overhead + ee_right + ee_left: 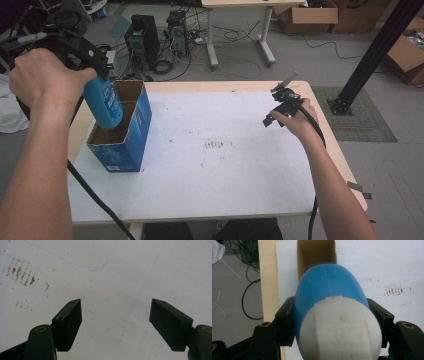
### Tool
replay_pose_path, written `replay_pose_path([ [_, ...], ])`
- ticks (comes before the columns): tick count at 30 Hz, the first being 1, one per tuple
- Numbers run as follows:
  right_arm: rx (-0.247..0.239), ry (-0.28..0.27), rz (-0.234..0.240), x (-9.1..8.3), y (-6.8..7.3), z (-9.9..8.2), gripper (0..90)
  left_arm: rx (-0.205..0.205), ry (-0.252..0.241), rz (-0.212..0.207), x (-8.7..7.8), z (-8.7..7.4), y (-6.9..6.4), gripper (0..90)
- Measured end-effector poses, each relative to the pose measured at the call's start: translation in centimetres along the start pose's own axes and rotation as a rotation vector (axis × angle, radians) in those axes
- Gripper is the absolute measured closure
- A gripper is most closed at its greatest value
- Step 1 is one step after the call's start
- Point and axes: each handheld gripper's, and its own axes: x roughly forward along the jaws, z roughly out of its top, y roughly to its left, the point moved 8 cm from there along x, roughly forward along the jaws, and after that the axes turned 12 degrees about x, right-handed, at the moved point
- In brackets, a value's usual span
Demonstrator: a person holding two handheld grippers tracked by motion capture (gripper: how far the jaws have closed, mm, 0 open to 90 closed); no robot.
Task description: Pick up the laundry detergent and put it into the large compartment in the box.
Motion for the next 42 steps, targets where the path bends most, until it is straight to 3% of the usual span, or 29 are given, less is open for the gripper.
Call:
replay_pose_path([
  [6, 0.004, -0.002, 0.002, -0.1, 0.0, -0.1, 26.3, -0.018, 0.008, 0.004, 1.6, -0.2, 0.3, 37.2],
  [15, 0.001, 0.002, -0.003, 0.0, -0.3, -0.2, 26.3, -0.027, 0.063, -0.005, 5.2, -0.9, 0.8, 37.3],
  [32, -0.012, 0.011, -0.007, 0.5, -0.3, -0.1, 26.3, 0.017, 0.21, -0.004, 10.7, -2.1, 1.0, 37.4],
  [42, -0.013, 0.012, -0.006, 0.5, -0.5, -0.2, 26.2, 0.043, 0.295, -0.009, 12.7, -2.9, 0.7, 37.4],
])
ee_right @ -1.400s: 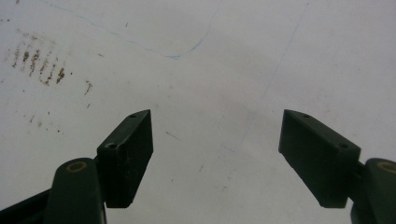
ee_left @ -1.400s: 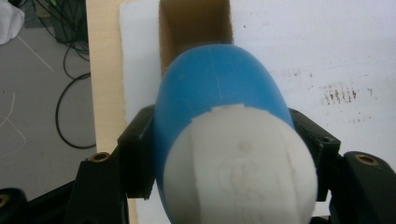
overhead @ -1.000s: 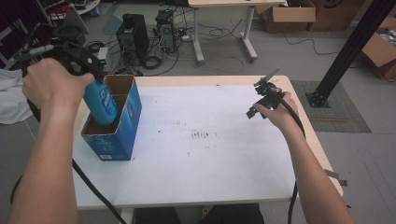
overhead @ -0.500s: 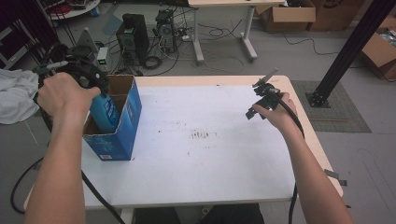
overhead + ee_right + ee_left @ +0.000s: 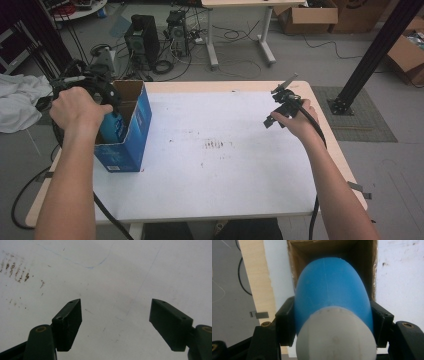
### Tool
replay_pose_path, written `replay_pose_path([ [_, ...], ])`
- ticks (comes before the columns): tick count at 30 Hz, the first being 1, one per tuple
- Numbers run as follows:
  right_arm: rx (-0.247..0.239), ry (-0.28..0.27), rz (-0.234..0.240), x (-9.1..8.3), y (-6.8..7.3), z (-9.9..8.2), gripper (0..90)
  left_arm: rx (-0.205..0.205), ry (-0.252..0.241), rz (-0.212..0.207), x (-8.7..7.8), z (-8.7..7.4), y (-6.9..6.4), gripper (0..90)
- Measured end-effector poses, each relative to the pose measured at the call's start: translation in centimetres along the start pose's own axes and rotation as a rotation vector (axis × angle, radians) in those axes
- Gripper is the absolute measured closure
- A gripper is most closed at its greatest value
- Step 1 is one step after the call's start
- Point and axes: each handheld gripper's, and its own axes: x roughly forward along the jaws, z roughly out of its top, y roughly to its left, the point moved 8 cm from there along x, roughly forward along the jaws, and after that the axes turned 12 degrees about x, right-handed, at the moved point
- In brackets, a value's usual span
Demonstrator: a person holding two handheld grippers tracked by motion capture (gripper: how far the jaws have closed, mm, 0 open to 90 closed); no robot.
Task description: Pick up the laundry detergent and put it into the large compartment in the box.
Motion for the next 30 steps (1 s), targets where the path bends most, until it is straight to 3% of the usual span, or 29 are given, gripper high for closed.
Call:
replay_pose_path([
  [17, -0.006, -0.007, -0.002, -0.1, 0.1, 0.0, 26.3, -0.006, 0.002, -0.009, 2.7, 0.2, -0.6, 37.5],
  [24, -0.005, -0.009, -0.002, -0.2, 0.1, -0.1, 26.3, -0.012, -0.016, 0.011, 3.4, 0.1, -0.3, 37.5],
  [30, -0.007, -0.009, -0.001, -0.1, 0.0, -0.1, 26.3, -0.019, -0.036, 0.005, 3.9, 0.1, -0.3, 37.5],
])
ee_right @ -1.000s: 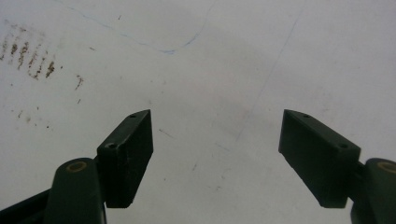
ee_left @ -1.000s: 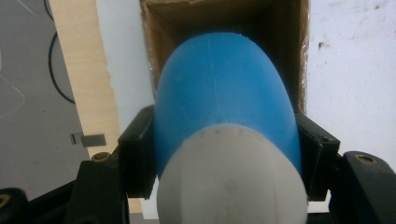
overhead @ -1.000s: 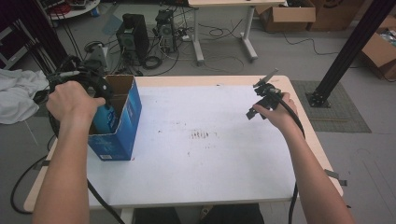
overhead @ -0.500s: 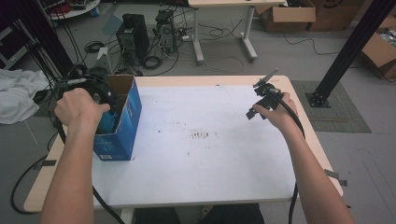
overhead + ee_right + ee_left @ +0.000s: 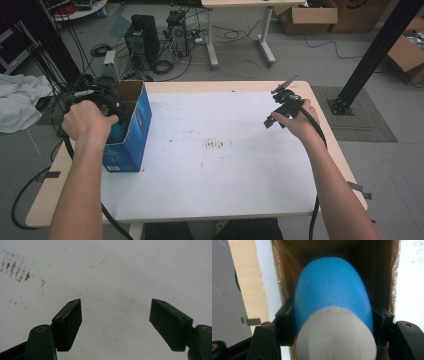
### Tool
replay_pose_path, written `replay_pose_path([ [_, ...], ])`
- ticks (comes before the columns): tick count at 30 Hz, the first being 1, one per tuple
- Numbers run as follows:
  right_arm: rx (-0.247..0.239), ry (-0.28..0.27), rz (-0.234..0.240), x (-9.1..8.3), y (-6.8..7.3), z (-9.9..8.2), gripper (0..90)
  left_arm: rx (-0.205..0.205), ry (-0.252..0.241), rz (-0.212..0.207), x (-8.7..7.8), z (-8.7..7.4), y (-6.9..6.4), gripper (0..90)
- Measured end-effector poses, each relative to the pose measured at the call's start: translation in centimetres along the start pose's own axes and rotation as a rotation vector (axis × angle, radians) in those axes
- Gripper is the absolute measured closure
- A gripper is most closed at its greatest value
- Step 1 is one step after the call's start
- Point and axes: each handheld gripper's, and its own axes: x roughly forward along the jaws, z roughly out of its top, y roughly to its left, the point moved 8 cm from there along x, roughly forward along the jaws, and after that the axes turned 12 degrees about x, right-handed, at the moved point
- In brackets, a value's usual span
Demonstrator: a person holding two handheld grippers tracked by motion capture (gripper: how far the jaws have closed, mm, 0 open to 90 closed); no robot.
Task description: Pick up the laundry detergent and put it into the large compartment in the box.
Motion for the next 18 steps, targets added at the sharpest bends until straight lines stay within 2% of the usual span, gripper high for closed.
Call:
replay_pose_path([
  [4, -0.002, 0.003, -0.002, 0.1, 0.0, 0.0, 26.3, 0.009, 0.005, 0.002, 0.5, -0.1, -0.1, 37.5],
  [11, 0.005, 0.005, -0.003, 0.1, -0.1, -0.1, 26.6, 0.002, 0.01, -0.016, 1.6, -0.6, 0.0, 37.4],
  [18, 0.005, 0.006, -0.005, 0.1, -0.1, -0.2, 26.5, -0.002, 0.02, -0.011, 2.0, -0.7, -0.3, 37.3],
])
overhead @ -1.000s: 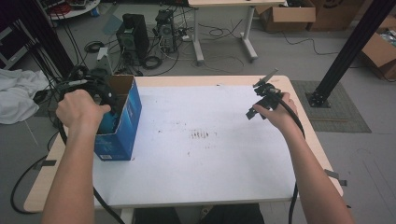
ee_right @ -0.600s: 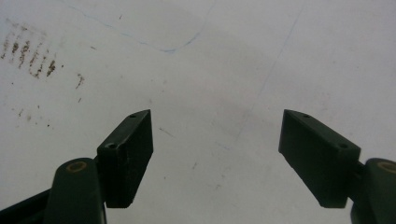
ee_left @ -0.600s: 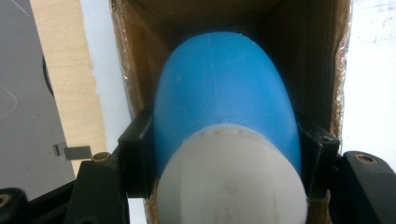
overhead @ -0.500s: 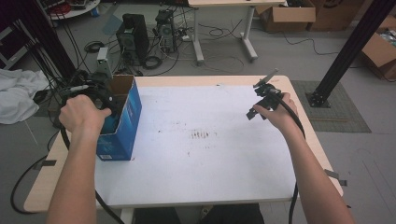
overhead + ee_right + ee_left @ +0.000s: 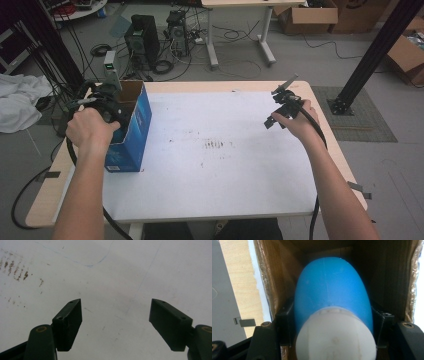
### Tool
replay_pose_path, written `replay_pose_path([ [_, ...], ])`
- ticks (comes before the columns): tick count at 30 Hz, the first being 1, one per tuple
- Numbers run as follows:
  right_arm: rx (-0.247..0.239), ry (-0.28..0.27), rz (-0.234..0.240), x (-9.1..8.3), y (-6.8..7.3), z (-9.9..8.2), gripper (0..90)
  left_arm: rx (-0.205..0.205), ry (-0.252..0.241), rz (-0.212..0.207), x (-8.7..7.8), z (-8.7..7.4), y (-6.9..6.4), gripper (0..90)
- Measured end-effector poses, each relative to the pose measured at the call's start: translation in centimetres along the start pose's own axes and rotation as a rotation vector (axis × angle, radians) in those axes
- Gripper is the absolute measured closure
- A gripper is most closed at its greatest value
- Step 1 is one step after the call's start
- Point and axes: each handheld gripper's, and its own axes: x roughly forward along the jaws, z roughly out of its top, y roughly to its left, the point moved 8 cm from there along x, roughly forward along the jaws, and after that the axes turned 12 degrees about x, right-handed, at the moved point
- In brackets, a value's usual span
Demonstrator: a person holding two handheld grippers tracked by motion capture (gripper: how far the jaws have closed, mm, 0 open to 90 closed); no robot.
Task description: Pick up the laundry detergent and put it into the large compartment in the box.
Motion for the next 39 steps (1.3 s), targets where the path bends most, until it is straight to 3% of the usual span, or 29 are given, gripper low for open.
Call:
replay_pose_path([
  [39, 0.005, 0.008, 0.002, 0.18, -0.03, -0.17, 26.4, -0.029, 0.064, -0.012, 0.2, -0.69, -0.3, 36.8],
])
